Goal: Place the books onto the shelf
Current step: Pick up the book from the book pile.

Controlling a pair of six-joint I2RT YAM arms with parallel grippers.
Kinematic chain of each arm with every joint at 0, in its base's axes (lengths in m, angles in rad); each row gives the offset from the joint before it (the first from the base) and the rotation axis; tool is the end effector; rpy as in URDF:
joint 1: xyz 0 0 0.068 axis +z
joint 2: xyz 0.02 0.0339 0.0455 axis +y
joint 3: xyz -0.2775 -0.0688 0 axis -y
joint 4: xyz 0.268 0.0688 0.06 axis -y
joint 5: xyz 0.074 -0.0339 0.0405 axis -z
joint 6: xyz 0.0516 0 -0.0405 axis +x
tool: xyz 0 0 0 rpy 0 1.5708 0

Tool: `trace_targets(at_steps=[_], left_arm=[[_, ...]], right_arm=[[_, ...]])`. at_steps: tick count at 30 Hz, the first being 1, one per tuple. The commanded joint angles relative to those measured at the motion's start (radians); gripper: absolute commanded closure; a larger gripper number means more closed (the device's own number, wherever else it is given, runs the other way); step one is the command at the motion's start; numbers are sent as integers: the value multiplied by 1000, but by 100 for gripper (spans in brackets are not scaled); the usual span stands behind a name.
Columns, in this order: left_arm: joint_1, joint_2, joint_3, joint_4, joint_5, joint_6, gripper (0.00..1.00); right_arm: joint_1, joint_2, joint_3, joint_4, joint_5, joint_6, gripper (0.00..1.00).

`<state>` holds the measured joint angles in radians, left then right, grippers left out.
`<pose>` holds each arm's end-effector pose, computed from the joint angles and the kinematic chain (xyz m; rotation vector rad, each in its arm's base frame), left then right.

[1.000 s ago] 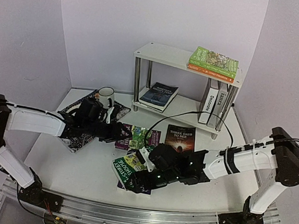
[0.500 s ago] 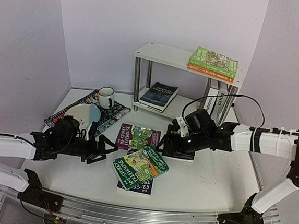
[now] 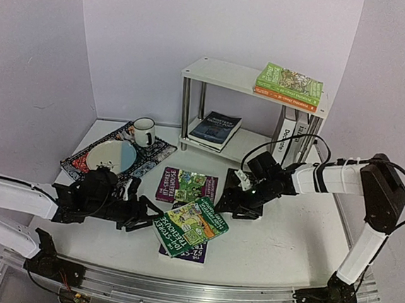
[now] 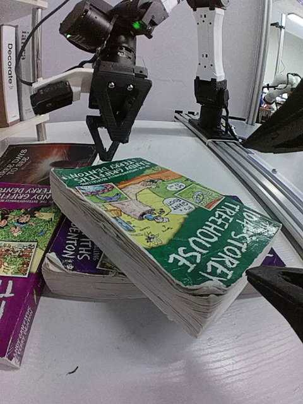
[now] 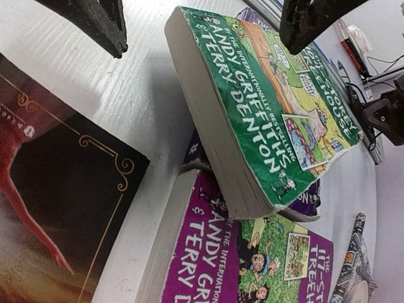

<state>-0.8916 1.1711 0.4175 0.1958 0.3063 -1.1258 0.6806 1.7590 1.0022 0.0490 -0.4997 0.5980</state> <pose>0.1468 -0.2066 0.1643 -0.0792 2.5010 -1.3754 0.2942 0.2700 0.1682 -0.3923 2.4579 1.1853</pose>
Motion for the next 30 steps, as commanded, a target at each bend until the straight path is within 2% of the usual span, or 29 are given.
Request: trace_targets(at_steps=[1,7,15,20,26,30], left_arm=[[-15,65,13,116,5,-26,38],[-18,108,-1,164,7,-39,41],[-18,191,-11,180,-12,-58,55],[-18,222,-9,199,-15,-50,58],[-17,246,1,201,-24,-39,60],[-18,252,21,206,-15,-23,60]], right_arm=[[-30,61,48,17,-150,-28,19],[-42,111,20,110,-218,3,23],[-45,122,-45,220,-249,57,29],[-46,120,-94,284,-254,81,30],[-45,87,-212,506,-266,214,44],[-45,15,-275,561,-252,249,56]])
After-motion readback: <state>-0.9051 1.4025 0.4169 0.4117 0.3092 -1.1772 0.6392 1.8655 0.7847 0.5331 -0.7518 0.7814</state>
